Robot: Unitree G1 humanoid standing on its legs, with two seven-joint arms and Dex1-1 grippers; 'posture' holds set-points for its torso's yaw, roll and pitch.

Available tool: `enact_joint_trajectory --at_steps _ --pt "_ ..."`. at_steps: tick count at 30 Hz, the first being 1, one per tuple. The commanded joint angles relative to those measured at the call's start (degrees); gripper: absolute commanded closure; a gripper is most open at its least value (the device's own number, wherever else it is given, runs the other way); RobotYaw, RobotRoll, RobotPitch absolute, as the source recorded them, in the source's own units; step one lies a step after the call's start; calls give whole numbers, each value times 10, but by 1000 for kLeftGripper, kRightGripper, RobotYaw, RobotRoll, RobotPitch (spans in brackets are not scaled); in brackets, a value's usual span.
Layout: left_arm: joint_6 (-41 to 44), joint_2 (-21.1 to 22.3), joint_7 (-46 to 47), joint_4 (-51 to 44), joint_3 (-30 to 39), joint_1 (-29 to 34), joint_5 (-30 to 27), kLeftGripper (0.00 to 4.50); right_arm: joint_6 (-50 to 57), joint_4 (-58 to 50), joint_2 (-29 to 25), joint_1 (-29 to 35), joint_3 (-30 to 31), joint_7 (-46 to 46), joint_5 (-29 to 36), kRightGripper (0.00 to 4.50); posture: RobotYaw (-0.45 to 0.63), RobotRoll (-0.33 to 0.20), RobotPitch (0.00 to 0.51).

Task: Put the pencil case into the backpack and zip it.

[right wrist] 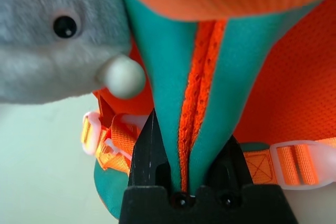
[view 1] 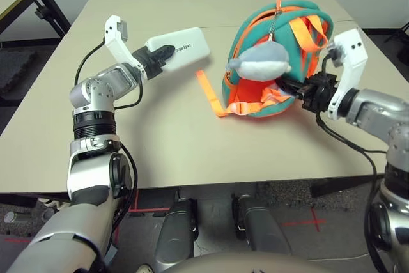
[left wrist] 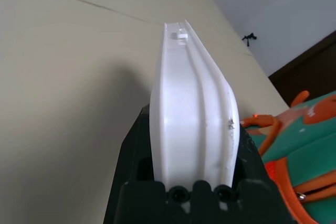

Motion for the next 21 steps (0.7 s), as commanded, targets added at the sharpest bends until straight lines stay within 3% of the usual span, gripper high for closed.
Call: enact_joint_trajectory --at_steps 1,21 --pt "-11 10 -28 -20 -9 -21 0 3287 -12 26 -5 12 27 8 -18 4054 -175 0 111" --pt "-37 73 -194 -103 -80 -79 3 3287 -59 90 13 -15 48 -2 -68 4054 -164 0 128"
